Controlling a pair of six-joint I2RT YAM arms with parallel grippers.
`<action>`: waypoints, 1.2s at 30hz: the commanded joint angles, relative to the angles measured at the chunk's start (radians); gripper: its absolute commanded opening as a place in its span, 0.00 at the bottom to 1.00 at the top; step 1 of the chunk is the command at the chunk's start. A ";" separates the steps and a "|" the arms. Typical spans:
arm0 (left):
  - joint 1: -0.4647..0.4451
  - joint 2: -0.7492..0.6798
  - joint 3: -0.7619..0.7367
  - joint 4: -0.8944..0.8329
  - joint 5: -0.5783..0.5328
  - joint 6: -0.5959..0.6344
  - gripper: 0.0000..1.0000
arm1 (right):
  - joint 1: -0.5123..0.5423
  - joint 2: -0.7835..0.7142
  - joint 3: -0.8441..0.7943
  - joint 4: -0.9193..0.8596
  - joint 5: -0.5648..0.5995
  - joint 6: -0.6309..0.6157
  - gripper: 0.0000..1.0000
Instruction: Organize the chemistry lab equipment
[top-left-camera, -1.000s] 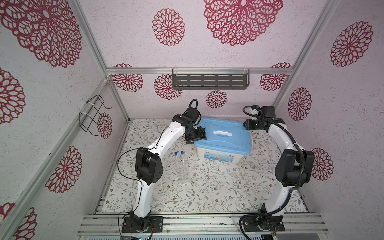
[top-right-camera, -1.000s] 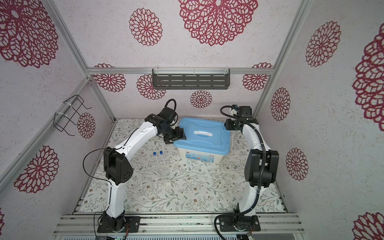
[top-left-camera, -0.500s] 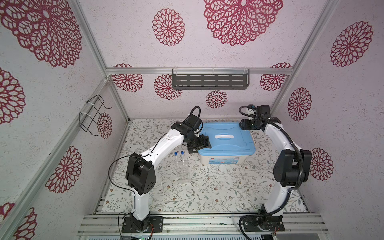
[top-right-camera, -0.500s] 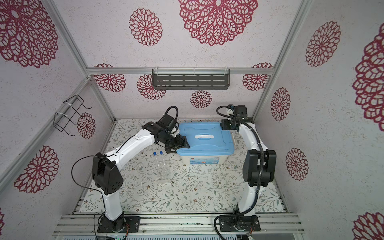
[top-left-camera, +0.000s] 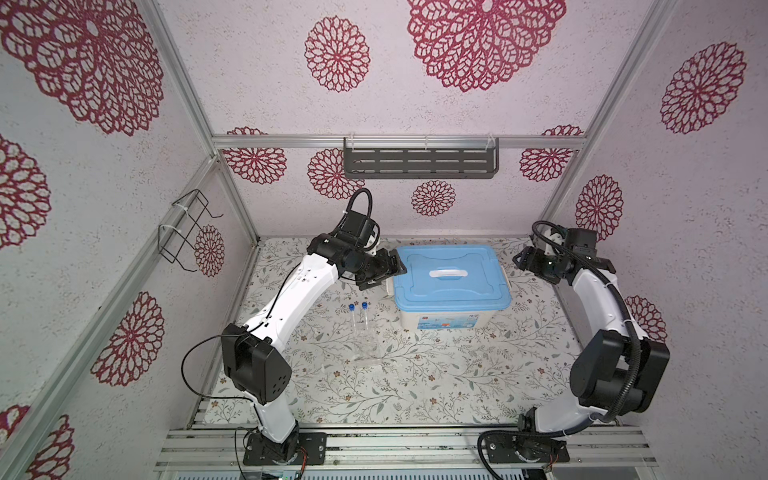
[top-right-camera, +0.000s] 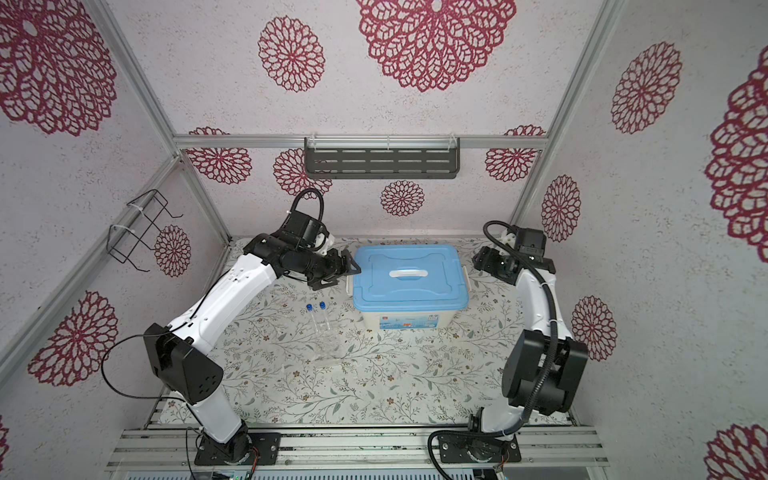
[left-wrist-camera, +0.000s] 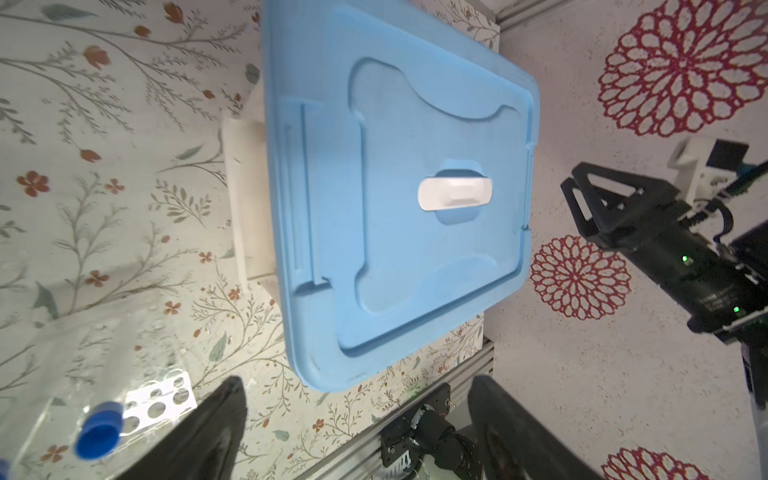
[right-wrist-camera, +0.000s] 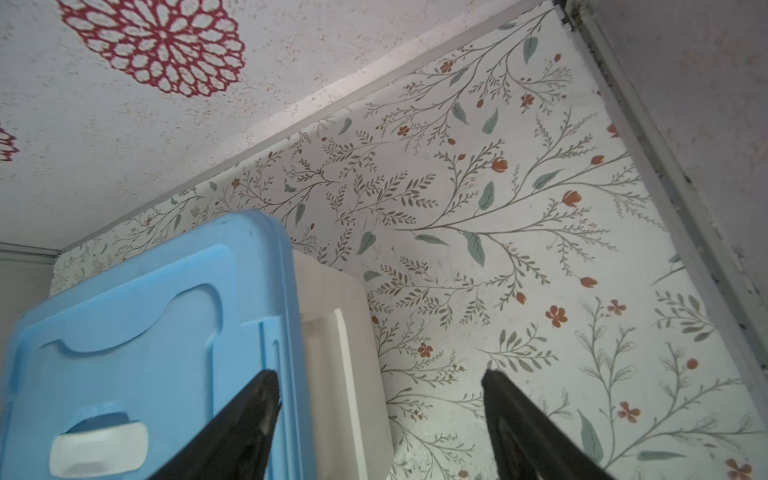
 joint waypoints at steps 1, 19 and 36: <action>0.014 0.033 0.049 0.015 -0.042 0.039 0.88 | 0.014 -0.005 -0.036 0.010 -0.149 -0.006 0.80; 0.022 0.254 0.101 0.133 -0.071 0.026 0.90 | 0.005 0.033 -0.205 0.252 -0.382 0.147 0.73; -0.010 0.319 0.141 0.136 -0.123 0.034 0.83 | 0.063 -0.021 -0.146 0.046 -0.145 -0.001 0.54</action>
